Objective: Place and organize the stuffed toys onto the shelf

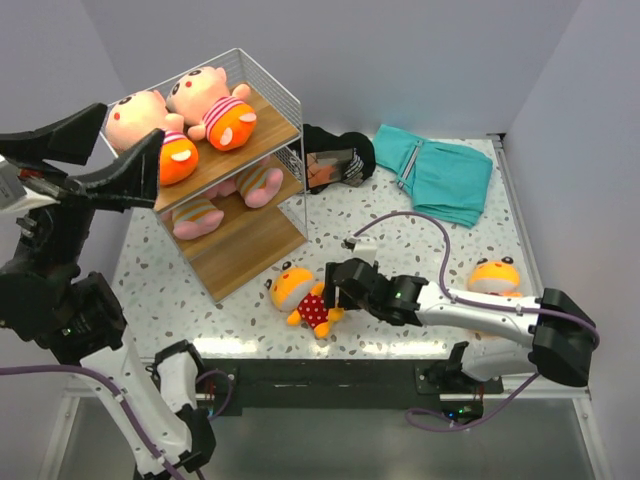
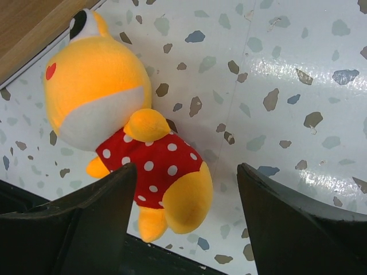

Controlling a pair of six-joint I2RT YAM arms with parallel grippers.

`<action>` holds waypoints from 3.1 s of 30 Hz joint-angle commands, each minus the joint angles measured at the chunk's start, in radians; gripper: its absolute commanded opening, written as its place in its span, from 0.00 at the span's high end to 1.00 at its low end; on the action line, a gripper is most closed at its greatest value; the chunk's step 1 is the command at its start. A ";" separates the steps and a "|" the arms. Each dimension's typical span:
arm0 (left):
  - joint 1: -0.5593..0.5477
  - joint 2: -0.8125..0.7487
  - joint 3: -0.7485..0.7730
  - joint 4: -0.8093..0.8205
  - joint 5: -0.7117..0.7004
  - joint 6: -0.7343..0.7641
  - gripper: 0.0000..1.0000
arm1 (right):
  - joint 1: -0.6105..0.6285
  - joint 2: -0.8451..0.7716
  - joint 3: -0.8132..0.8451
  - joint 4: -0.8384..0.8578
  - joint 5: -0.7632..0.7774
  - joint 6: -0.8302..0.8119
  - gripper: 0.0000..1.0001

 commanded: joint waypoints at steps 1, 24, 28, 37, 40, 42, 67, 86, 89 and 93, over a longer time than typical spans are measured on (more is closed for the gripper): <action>0.004 -0.055 -0.173 0.339 0.186 -0.278 0.07 | -0.009 -0.012 -0.002 0.060 0.050 0.000 0.25; 0.005 0.281 0.325 0.131 -0.003 -0.377 0.04 | -0.020 -0.023 0.055 0.072 0.109 -0.092 0.26; 0.007 0.310 0.302 0.024 -0.052 -0.328 0.05 | -0.020 -0.018 0.070 0.078 0.099 -0.106 0.26; -0.013 0.505 0.599 -0.270 -0.159 -0.161 0.10 | -0.020 -0.017 0.073 0.084 0.102 -0.132 0.26; -0.109 0.532 0.598 -0.316 -0.242 -0.095 0.12 | -0.020 -0.015 0.074 0.095 0.103 -0.137 0.26; -0.295 0.574 0.601 -0.356 -0.317 -0.003 0.12 | -0.020 -0.008 0.078 0.097 0.100 -0.140 0.26; -0.791 0.143 0.024 -0.343 -0.162 0.346 0.18 | -0.021 0.017 0.073 0.100 0.146 -0.138 0.27; -0.818 -0.100 -0.548 -0.163 -0.049 0.206 0.17 | -0.026 -0.078 -0.088 0.147 -0.032 0.063 0.29; -0.893 -0.080 -0.589 -0.146 -0.113 0.226 0.18 | -0.027 -0.107 -0.090 0.100 -0.030 0.070 0.28; -1.118 -0.020 -0.623 -0.156 -0.272 0.286 0.18 | -0.026 -0.135 -0.135 0.109 -0.073 0.113 0.28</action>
